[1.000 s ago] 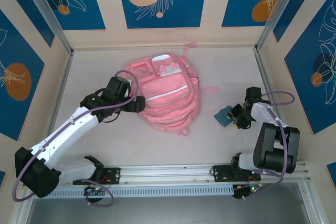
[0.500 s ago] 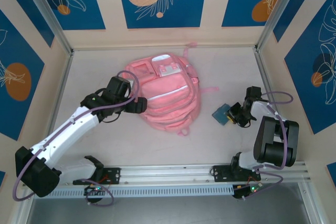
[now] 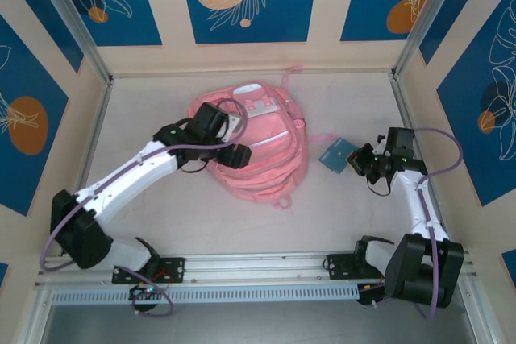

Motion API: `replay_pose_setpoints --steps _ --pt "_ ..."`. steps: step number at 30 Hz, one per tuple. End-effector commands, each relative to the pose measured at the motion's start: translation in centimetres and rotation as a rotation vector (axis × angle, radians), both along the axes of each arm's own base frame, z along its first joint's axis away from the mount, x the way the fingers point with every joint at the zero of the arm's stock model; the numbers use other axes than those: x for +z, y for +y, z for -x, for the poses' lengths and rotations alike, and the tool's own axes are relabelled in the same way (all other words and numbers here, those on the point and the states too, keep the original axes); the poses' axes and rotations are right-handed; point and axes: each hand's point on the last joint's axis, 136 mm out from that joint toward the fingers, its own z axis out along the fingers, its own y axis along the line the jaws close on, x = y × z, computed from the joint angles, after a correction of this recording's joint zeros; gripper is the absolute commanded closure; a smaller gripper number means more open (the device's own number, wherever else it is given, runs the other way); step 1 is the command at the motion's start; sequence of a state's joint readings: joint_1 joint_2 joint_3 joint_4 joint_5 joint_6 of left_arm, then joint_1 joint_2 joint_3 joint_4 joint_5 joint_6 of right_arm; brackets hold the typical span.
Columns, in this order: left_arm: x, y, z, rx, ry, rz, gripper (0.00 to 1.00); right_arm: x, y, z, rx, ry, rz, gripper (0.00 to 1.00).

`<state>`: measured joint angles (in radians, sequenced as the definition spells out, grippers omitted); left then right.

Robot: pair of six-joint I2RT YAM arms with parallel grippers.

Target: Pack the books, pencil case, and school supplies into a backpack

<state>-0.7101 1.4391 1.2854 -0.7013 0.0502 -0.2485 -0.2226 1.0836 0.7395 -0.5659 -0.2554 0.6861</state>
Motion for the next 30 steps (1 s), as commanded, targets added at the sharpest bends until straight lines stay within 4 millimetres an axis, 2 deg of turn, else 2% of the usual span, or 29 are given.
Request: replay_pose_setpoints --steps 1,5,7,11,14,16,20,30 --pt "-0.2 -2.7 0.3 -0.149 -0.035 -0.093 0.24 3.0 2.3 0.3 0.093 -0.061 -0.102 1.0" --pt "-0.6 -6.2 0.9 -0.328 -0.057 -0.152 0.32 4.1 2.9 0.5 0.111 -0.08 -0.127 1.0" --pt "-0.7 -7.3 0.5 -0.363 -0.065 -0.157 0.34 4.3 3.2 0.6 0.119 -0.083 -0.135 1.0" --pt "-1.9 -8.1 -1.2 -0.369 -0.07 -0.221 0.38 4.6 3.5 0.7 0.127 -0.086 -0.15 1.0" --pt "-3.0 -8.8 -1.7 -0.389 -0.03 -0.242 0.45 4.5 3.7 0.7 0.132 -0.085 -0.153 1.0" --pt "-3.9 -9.1 -1.9 -0.394 0.006 -0.251 0.52 4.5 3.8 0.7 0.134 -0.083 -0.154 1.0" --pt "-5.0 -9.1 -2.6 -0.38 0.047 -0.269 0.58 4.4 3.9 0.8 0.135 -0.08 -0.159 1.0" --pt "-5.8 -8.4 -4.4 -0.324 0.074 -0.309 0.84 4.4 4.3 0.8 0.141 -0.076 -0.163 1.0"
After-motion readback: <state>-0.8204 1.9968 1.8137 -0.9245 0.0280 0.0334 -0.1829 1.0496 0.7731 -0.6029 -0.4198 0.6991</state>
